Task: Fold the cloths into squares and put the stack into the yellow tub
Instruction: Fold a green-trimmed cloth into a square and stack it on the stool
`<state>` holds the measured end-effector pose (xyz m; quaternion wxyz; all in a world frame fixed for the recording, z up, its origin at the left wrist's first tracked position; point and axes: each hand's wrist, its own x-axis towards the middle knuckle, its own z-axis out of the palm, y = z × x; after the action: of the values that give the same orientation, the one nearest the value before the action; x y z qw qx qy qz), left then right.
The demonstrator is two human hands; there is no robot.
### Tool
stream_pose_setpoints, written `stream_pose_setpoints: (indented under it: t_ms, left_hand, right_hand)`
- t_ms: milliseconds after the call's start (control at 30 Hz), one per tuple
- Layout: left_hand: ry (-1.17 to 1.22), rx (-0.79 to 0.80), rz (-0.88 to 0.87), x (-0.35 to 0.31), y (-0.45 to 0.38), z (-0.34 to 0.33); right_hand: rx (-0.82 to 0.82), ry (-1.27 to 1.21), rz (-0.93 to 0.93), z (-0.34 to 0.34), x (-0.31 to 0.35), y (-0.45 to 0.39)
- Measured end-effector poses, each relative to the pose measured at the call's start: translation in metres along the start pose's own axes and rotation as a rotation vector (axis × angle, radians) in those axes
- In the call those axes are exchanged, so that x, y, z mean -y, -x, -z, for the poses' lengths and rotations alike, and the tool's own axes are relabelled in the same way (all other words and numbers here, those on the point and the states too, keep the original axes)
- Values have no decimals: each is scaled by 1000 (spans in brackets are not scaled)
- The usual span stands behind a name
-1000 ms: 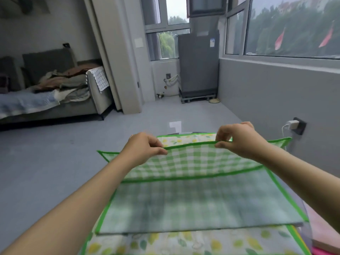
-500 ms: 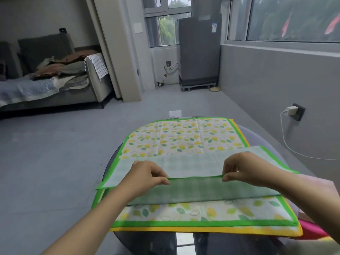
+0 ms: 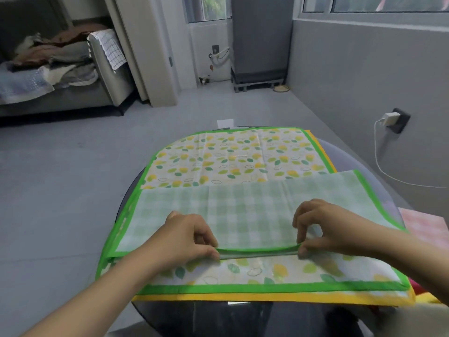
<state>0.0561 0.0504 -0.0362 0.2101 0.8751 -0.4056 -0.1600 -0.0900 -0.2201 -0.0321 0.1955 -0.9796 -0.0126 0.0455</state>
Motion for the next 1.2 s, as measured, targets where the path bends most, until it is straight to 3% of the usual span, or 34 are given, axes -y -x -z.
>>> stream_pose_setpoints:
  t_ms: [167,267,433,867,1200]
  left_hand:
    - [-31,17,-22,1,-4,-1]
    - [-32,-72,-36,-7,-11,-4]
    - [-134,-223,-102,-26,-35,-16]
    - [-347,2,57,-37,-84,-54]
    - [-344,-14,61,-34,-85,-58]
  right_hand:
    - [40,-3,10,3,0,-5]
    - [32,-10,2,5,6,-13]
    - [-166,40,-39,-4,16,-38]
    - [-165,165,-143,-53,13,-75]
    - [-182,173,-373,-31,-37,-53]
